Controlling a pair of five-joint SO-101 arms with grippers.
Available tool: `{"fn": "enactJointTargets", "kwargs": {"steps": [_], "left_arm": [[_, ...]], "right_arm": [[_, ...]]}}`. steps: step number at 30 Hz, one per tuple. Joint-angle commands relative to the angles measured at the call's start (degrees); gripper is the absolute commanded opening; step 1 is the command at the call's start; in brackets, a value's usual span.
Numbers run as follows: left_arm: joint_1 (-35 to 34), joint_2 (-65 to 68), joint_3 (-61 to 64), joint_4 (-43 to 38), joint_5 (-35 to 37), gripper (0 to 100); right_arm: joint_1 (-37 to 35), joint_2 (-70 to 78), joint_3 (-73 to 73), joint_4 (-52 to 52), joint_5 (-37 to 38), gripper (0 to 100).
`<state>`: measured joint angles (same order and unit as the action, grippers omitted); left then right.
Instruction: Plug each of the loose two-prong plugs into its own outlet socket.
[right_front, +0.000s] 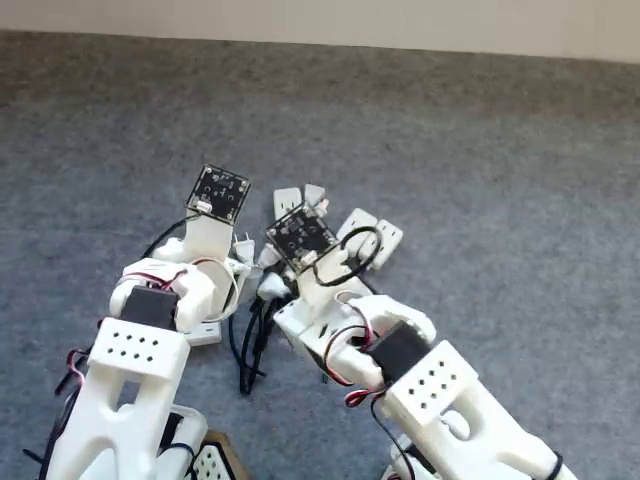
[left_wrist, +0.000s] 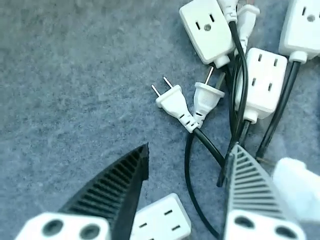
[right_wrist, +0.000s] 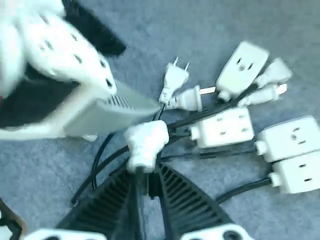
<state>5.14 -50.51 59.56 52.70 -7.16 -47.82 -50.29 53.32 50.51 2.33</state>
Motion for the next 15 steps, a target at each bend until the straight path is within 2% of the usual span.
{"fn": "enactJointTargets", "kwargs": {"steps": [1, 10, 15], "left_arm": [[0.75, -0.57, 0.04, -0.18, 0.00, 26], [0.13, -0.57, -0.40, -0.44, -0.09, 26], [-8.22, -0.22, -3.03, -1.23, 0.09, 26]], "right_arm": [[1.54, -2.51, -4.97, 0.48, 0.53, 0.5], [1.45, -2.51, 1.01, 0.40, 0.62, 0.5], [3.56, -2.51, 7.96, 2.15, 6.59, 0.5]]}}
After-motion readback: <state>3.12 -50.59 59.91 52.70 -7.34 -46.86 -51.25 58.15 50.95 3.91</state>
